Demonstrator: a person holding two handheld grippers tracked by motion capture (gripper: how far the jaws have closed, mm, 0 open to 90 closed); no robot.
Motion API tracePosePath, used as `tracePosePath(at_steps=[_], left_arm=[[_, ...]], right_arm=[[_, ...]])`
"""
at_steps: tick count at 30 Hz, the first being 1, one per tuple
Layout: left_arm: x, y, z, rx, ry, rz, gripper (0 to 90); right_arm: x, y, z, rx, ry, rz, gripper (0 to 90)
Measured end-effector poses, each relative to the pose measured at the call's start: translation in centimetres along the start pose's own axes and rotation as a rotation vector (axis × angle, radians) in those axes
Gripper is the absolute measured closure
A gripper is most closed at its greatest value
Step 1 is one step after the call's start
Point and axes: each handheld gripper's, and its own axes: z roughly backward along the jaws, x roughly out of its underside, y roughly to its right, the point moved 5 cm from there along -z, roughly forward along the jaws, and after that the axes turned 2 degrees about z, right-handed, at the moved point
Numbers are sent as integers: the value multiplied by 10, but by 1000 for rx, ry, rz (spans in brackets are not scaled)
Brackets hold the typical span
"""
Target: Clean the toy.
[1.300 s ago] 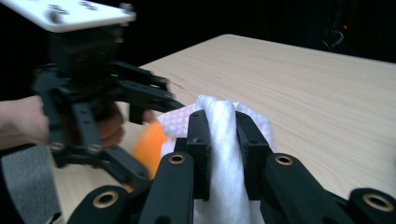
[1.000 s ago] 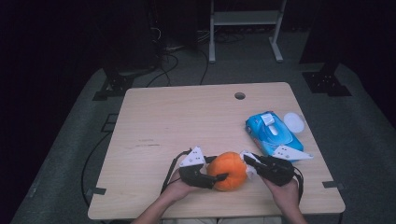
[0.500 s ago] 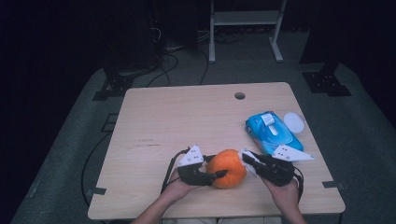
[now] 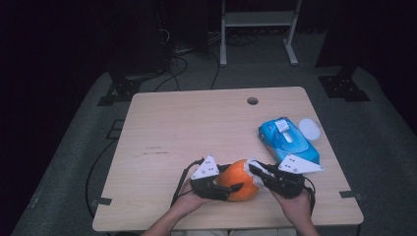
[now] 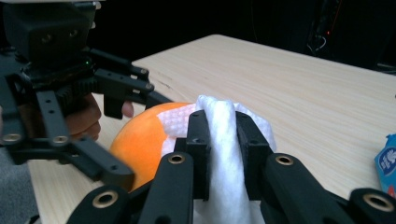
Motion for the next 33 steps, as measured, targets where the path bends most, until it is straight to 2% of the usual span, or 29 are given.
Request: tracePosePath(at_steps=[2, 5, 7, 10, 12, 13, 15, 16, 17, 18, 19, 21, 24, 26, 30, 31, 33], left_arm=[[1, -4, -1, -4, 7, -13, 187], [6, -11, -4, 7, -7, 21, 78], [11, -13, -6, 32, -19, 48, 79], [10, -9, -5, 63, -25, 5, 147], [10, -5, -4, 109, -18, -5, 187], [11, -5, -4, 117, -14, -5, 189], [12, -8, -7, 77, -26, -1, 173], [15, -10, -12, 51, -64, 6, 106], [17, -11, -15, 52, -75, 9, 82], [20, -11, -17, 58, -77, 19, 83], [21, -9, -18, 57, -80, 9, 122], [19, -5, -17, 31, -86, -30, 244], [14, -1, -12, -16, -77, -93, 360], [11, -1, -10, -3, -76, -83, 382], [8, 0, -8, -16, -79, -89, 400], [8, 0, -8, -17, -79, -92, 406], [8, 1, -8, -18, -85, -99, 412]], right_arm=[[3, 2, -1, 5, -7, 1, 775], [5, 8, 0, 21, -13, -12, 775], [8, 13, 1, 30, -13, -29, 775], [10, 19, 3, 49, -18, -41, 776], [13, 27, 5, 76, -23, -56, 776], [14, 30, 6, 81, -24, -65, 775], [16, 36, 7, 85, -25, -90, 776], [17, 37, 8, 84, -23, -100, 776], [16, 37, 8, 86, -23, -97, 775], [15, 35, 8, 83, -21, -92, 776], [13, 33, 8, 81, -18, -84, 776], [10, 27, 8, 81, -13, -63, 777], [2, 19, 11, 70, 18, -49, 776], [-3, 14, 13, 54, 34, -41, 777], [-9, -1, 12, 5, 54, -10, 776], [-10, -7, 10, -11, 50, 9, 776], [-10, -14, 6, -13, 33, 49, 775]])
